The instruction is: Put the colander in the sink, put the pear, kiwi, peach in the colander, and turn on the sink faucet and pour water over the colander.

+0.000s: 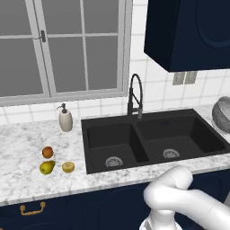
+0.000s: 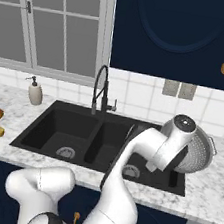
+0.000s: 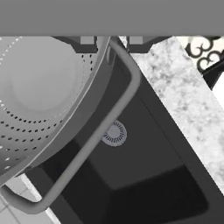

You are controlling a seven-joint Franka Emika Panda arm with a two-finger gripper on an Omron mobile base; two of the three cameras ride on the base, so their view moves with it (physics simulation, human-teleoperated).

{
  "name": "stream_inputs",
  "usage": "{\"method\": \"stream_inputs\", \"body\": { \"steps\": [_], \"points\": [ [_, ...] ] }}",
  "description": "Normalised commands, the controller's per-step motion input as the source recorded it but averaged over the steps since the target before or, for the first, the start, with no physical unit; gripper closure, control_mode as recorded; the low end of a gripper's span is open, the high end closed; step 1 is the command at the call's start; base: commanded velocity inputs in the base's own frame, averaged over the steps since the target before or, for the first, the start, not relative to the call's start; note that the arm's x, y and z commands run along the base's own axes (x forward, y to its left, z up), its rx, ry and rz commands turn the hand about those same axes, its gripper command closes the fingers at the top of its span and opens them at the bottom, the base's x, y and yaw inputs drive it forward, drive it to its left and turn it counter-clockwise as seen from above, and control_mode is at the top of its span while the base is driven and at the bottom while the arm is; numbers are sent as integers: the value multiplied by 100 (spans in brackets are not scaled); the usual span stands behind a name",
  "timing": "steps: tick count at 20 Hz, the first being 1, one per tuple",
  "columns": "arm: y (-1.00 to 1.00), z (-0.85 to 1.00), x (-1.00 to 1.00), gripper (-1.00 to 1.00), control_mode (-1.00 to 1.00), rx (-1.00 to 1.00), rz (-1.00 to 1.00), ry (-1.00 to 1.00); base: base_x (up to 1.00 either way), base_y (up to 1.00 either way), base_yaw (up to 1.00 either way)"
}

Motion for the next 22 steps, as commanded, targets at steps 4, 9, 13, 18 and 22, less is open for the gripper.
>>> {"method": "stream_inputs", "body": {
  "steps": [4, 9, 13, 18, 22],
  "points": [
    [100, 72, -38, 100, -100, -10, 0, -1, 0, 0, 0],
    [97, 70, -32, 100, -100, -3, 0, 2, 0, 0, 0],
    [100, 52, -24, 100, -100, -4, 1, 5, 0, 0, 0],
    [100, 35, -26, 100, -100, -5, 4, 2, 0, 0, 0],
    [100, 31, -35, 100, -100, -8, 3, 0, 0, 0, 0]
  ]
}}
